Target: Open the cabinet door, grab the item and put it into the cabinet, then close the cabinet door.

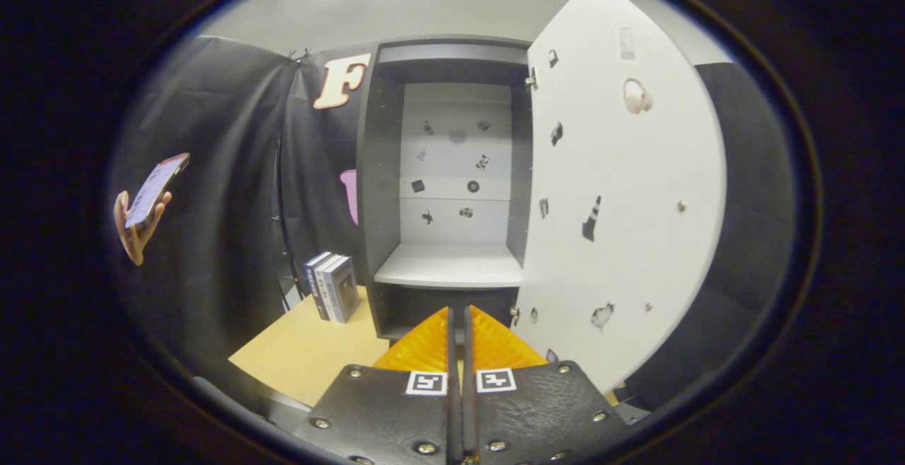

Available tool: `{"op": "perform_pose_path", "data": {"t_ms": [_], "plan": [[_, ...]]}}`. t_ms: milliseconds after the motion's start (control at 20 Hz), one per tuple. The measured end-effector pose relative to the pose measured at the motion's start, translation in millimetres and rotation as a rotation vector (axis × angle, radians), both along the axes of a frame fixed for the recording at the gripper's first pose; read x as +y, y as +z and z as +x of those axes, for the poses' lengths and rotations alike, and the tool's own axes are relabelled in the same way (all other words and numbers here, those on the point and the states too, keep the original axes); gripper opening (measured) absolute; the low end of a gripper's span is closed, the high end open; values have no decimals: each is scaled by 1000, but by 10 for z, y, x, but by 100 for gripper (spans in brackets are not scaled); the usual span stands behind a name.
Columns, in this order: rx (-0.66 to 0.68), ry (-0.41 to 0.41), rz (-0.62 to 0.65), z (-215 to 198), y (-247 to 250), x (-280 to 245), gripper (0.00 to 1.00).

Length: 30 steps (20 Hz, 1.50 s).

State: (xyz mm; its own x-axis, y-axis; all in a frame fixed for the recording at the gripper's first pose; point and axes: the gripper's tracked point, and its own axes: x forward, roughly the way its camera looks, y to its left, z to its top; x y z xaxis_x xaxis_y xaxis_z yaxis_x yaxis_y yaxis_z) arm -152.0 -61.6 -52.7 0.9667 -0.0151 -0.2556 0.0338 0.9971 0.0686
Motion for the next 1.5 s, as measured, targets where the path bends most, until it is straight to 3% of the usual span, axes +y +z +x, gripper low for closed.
{"op": "perform_pose_path", "data": {"t_ms": [600, 700, 750, 1000, 1500], "plan": [[291, 7, 46, 294, -1945, 344, 3], [348, 20, 58, 308, -2290, 416, 15], [379, 19, 44, 286, -2430, 426, 35], [472, -39, -14, 370, -3048, 332, 96], [605, -109, -15, 633, -3880, 217, 97]]}}
